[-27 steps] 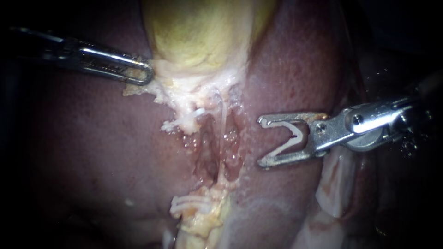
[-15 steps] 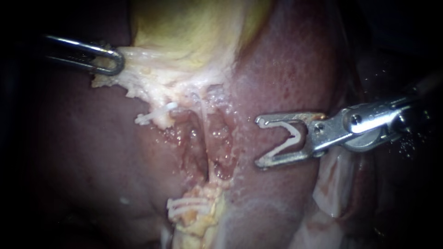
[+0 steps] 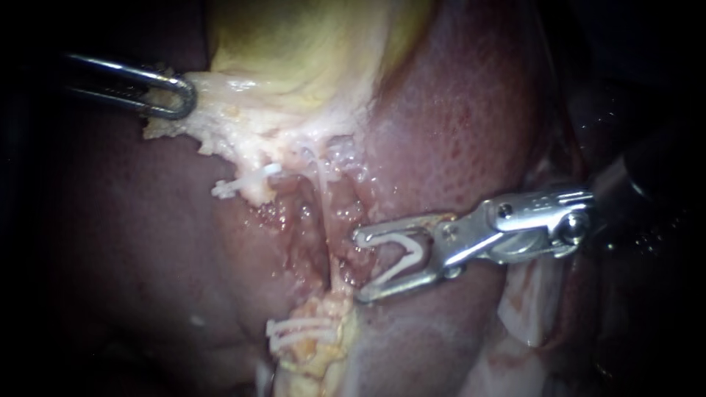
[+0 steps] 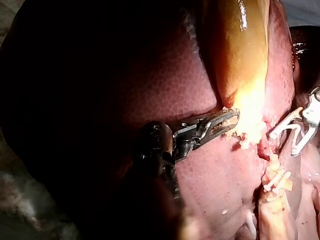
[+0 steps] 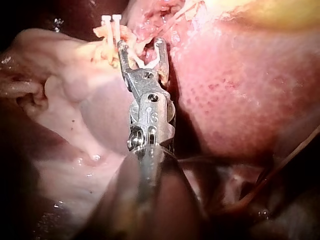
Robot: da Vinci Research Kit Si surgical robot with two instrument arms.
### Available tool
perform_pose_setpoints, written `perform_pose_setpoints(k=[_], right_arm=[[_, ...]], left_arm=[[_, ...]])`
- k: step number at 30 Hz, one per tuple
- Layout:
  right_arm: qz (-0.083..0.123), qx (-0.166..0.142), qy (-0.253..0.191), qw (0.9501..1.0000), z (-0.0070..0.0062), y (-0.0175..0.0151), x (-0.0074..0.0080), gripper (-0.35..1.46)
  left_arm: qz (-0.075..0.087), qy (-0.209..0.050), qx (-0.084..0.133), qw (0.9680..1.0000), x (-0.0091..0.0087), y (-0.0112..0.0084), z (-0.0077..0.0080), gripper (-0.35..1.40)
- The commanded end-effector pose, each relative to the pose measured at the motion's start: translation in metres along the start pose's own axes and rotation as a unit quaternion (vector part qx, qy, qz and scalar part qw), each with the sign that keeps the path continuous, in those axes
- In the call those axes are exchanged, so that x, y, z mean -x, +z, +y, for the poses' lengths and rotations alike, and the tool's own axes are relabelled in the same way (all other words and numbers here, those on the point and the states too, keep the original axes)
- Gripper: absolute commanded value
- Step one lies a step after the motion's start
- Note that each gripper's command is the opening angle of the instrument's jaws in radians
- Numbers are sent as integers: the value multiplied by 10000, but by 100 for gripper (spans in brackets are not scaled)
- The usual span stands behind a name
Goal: Clipping first clip right tube
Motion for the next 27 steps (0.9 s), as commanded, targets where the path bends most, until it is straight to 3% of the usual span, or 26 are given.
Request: perform_pose_setpoints(k=[1,12,16,21,24,27], right_arm=[[25,12,37,10000,4,4,4,44],[243,50,421,9988,33,35,38,45],[583,7,582,9966,38,44,42,46],[1199,-126,967,9880,39,54,37,46],[1374,-241,1087,9842,37,59,34,46],[1355,-373,1117,9838,30,61,32,46]], left_arm=[[0,0,0,10000,0,0,0,-35],[2,-1,-2,10000,0,1,0,-35],[2,-1,-2,10000,0,1,0,-35],[2,-1,-3,10000,0,1,0,-35],[3,-1,-3,10000,0,1,0,-35],[3,-1,-3,10000,0,1,0,-35]])
